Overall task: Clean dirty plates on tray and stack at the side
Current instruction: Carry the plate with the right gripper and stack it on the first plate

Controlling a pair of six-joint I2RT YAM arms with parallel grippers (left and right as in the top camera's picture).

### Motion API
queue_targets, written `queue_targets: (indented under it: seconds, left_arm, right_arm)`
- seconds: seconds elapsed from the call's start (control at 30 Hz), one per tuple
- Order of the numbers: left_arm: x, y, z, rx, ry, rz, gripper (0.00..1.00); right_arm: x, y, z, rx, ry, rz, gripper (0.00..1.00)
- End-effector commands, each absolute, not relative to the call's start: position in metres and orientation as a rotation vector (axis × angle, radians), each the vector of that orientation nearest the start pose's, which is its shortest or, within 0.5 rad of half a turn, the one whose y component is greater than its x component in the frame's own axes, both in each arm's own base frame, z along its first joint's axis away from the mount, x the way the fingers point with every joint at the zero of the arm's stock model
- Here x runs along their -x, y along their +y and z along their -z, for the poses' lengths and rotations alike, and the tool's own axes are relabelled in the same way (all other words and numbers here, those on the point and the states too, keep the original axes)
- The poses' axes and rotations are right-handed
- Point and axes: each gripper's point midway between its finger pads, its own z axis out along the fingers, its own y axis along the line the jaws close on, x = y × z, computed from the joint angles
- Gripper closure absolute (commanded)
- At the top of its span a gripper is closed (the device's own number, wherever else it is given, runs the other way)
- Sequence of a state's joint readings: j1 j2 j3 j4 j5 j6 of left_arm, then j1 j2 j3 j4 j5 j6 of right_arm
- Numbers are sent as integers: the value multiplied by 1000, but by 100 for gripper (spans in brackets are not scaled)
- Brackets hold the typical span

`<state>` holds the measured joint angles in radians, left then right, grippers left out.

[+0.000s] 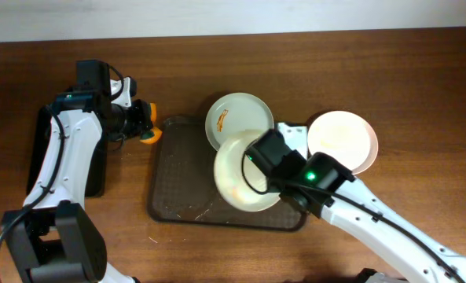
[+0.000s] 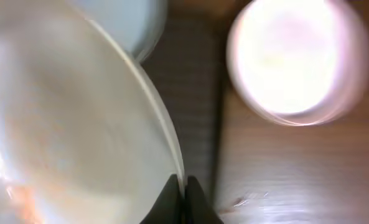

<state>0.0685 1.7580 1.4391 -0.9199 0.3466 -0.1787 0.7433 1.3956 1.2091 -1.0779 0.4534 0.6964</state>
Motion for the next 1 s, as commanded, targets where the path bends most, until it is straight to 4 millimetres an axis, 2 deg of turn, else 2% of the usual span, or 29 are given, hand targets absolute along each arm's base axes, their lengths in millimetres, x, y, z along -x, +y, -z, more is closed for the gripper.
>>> queue_targets:
  seconds: [0.0,0.17,0.3,0.47,0.5,0.57,0.6,0.7,0.77,0.8,0.9,0.93,0.97]
  left_arm:
    - [-405,-31,-137,229,2755,502,100]
    - [-405,-32,-137,231,2759,503,100]
    - [-405,-33,-137,223,2757,504,100]
    - [-412,-57,-141,130,2728,513,100]
    - [-412,-59,-140,122,2730,503,100]
    - [-412,-59,-138,111,2739,454,100]
    - [-411,-60,-138,105,2740,452,100]
    - [-411,-64,-138,93,2741,453,100]
    - [-411,-64,-138,92,2742,454,100]
    - [-411,-65,-138,91,2742,454,100]
    - [-411,-65,-138,90,2742,455,100]
    - [-411,-65,-138,91,2742,454,100]
    - [-411,-65,-138,90,2742,454,100]
  right_arm:
    - [-283,98,-197,-125,2390,516,96]
    - [-292,74,-224,-124,2217,715,96]
    - [-298,53,-266,-106,1974,947,96]
    - [-300,53,-270,-65,1960,986,96]
    - [-300,54,-266,-90,1981,948,96]
    - [-300,52,-232,-265,2157,746,96]
    - [-301,47,-215,-348,2252,661,96]
    - [-311,20,-185,-505,2463,470,96]
    - [-322,-12,-170,-602,2575,258,96]
    - [-324,-37,-167,-684,2589,183,96]
    - [-313,-96,-146,-892,2614,170,96]
    - [-309,-110,-126,-937,2653,179,96]
    - [-309,-113,-116,-959,2672,175,96]
